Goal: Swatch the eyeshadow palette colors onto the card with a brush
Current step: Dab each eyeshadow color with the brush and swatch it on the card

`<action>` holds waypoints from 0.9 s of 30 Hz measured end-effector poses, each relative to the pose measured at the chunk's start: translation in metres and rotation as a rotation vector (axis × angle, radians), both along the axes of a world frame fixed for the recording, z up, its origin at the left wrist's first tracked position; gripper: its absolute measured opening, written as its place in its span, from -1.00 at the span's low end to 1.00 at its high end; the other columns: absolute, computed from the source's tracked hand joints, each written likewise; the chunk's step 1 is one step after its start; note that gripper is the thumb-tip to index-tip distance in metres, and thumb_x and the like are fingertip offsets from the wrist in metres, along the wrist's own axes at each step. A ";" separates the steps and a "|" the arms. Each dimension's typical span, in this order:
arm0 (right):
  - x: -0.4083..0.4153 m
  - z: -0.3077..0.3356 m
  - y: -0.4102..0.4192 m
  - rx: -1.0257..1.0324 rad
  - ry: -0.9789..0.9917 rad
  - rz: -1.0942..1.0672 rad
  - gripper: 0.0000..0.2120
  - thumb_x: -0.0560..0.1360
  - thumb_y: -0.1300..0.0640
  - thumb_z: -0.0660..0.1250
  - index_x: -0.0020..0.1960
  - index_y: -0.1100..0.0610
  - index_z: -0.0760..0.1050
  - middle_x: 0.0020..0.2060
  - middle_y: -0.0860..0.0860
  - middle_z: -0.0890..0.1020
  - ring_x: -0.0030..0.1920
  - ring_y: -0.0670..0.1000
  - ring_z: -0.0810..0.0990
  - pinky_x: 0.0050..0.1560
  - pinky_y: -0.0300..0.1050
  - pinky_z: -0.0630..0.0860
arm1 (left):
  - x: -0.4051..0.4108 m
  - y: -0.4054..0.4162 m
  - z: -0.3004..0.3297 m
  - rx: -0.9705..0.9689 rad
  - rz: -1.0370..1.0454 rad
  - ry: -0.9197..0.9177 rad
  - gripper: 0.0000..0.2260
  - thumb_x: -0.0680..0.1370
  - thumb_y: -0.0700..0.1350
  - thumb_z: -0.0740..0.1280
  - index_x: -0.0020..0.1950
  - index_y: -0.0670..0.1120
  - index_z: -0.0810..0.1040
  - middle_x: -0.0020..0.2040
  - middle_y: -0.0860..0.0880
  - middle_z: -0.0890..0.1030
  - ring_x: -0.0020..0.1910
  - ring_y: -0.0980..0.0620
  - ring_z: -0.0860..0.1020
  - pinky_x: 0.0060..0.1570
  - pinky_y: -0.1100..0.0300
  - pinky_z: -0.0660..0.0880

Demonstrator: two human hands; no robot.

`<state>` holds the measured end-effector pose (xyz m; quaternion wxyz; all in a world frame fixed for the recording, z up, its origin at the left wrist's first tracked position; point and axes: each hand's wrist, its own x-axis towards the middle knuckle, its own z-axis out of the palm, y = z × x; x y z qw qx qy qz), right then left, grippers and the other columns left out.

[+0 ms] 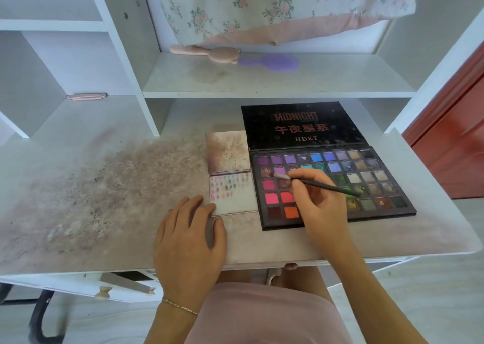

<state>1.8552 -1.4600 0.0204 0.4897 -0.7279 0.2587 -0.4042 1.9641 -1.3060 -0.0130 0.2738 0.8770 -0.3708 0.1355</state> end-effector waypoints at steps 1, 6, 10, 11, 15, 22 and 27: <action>-0.007 -0.001 -0.003 -0.011 0.002 -0.028 -0.73 0.50 0.30 0.23 -0.12 -0.08 0.49 -0.29 -0.08 0.57 -0.31 -0.02 0.54 -0.30 -0.18 0.51 | 0.000 0.000 0.000 -0.004 0.003 -0.004 -0.67 0.47 0.01 0.16 -0.03 -0.13 0.63 0.07 -0.12 0.63 0.09 -0.17 0.57 0.07 -0.09 0.51; -0.037 -0.003 -0.026 -0.052 0.045 -0.185 -0.71 0.55 0.30 0.13 -0.15 -0.07 0.41 -0.32 -0.16 0.55 -0.30 -0.26 0.55 -0.33 -0.47 0.46 | 0.000 0.000 0.000 -0.007 0.002 -0.011 -0.66 0.47 0.01 0.16 -0.03 -0.15 0.63 0.06 -0.14 0.63 0.07 -0.19 0.57 0.06 -0.09 0.50; -0.058 -0.006 -0.044 -0.067 0.094 -0.325 -0.81 0.55 0.29 0.13 -0.14 0.06 0.41 -0.29 -0.13 0.53 -0.24 -0.29 0.57 -0.35 -0.48 0.46 | -0.001 0.000 0.001 -0.001 0.000 -0.007 -0.64 0.47 0.02 0.14 -0.03 -0.16 0.63 0.06 -0.15 0.63 0.07 -0.20 0.57 0.05 -0.10 0.51; -0.062 -0.006 -0.048 -0.073 0.104 -0.359 -0.83 0.54 0.30 0.13 -0.13 0.09 0.41 -0.30 -0.13 0.53 -0.26 -0.27 0.57 -0.36 -0.50 0.45 | -0.001 0.000 0.001 0.000 0.000 -0.006 -0.65 0.47 0.02 0.14 -0.03 -0.16 0.63 0.06 -0.15 0.63 0.07 -0.20 0.57 0.04 -0.10 0.51; -0.069 -0.010 -0.057 -0.058 0.171 -0.412 -0.87 0.53 0.28 0.14 -0.14 0.12 0.40 -0.33 -0.07 0.53 -0.30 -0.25 0.55 -0.39 -0.50 0.43 | 0.000 -0.001 0.000 0.003 -0.002 -0.002 -0.63 0.47 0.03 0.15 -0.01 -0.16 0.63 0.07 -0.17 0.62 0.06 -0.21 0.57 0.05 -0.12 0.50; -0.068 -0.008 -0.056 -0.053 0.246 -0.401 -0.73 0.52 0.24 0.15 -0.25 -0.08 0.35 -0.35 -0.05 0.53 -0.28 -0.14 0.54 -0.34 -0.38 0.41 | -0.001 -0.001 0.000 -0.008 -0.002 -0.009 -0.63 0.47 0.03 0.14 -0.02 -0.16 0.63 0.07 -0.16 0.62 0.06 -0.22 0.57 0.02 -0.14 0.51; -0.068 -0.007 -0.054 -0.070 0.290 -0.422 -0.73 0.52 0.24 0.15 -0.29 -0.06 0.33 -0.42 -0.06 0.49 -0.38 -0.14 0.48 -0.42 -0.40 0.36 | 0.000 -0.001 0.000 -0.002 -0.006 -0.004 -0.63 0.47 0.04 0.14 -0.02 -0.16 0.63 0.07 -0.16 0.62 0.05 -0.22 0.57 0.03 -0.12 0.50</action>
